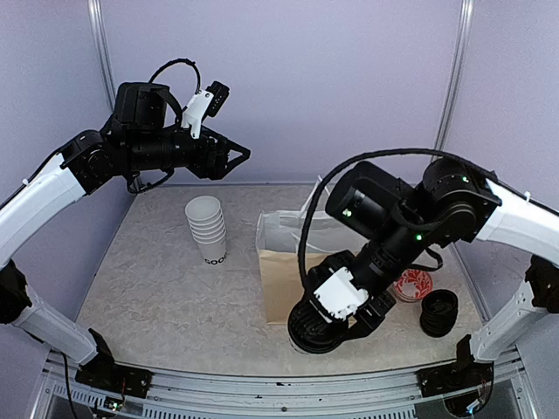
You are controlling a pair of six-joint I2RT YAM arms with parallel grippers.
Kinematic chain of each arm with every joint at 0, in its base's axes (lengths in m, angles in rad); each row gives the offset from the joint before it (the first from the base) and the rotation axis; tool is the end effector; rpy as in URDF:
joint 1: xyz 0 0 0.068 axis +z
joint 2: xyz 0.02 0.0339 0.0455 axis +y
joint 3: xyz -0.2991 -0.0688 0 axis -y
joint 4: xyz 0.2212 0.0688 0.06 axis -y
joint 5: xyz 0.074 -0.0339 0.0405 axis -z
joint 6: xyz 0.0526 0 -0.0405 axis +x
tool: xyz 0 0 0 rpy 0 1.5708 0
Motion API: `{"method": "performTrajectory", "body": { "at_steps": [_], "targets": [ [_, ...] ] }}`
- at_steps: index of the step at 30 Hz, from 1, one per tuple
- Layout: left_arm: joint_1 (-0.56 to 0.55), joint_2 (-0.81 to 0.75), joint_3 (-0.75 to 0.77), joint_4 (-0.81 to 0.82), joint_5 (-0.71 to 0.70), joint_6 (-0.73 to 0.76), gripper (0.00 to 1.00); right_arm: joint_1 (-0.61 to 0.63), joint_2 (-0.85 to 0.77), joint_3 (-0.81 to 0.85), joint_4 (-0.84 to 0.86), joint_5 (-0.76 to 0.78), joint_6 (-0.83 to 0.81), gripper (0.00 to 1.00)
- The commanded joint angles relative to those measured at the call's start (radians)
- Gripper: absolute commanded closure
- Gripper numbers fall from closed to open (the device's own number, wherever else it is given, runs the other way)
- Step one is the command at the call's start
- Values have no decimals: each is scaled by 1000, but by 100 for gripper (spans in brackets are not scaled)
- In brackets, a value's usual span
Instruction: Pack the takeout coffee
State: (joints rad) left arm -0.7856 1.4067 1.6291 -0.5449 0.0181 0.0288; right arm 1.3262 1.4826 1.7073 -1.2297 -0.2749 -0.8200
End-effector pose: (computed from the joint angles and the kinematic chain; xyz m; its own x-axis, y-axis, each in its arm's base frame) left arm 0.2070 -0.2084 0.4758 -0.2033 0.2441 -0.9482 0.7254 0.6880 0.0216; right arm 0.0498 0.2584 0.4140 0.5691 -0.6259 -0.5333 -0.8106 -0.5362 -0.2356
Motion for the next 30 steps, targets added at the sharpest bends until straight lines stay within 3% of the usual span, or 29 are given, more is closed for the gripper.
{"method": "performTrajectory", "body": {
  "at_steps": [1,10,16,21,30],
  "targets": [
    [3,-57,-59,26,-1,-24,28,62,12,-108,53,58,-59,45],
    [3,-99,-149,44,17,-8,28,70,46,-34,42,128,-53,44],
    [4,-106,-195,72,42,-8,28,71,41,-179,135,62,-12,43],
    [1,-123,-233,81,78,-24,28,65,45,-286,203,91,-16,38],
    [-8,-145,-291,103,112,-50,29,-47,84,-335,231,3,14,31]
  ]
}}
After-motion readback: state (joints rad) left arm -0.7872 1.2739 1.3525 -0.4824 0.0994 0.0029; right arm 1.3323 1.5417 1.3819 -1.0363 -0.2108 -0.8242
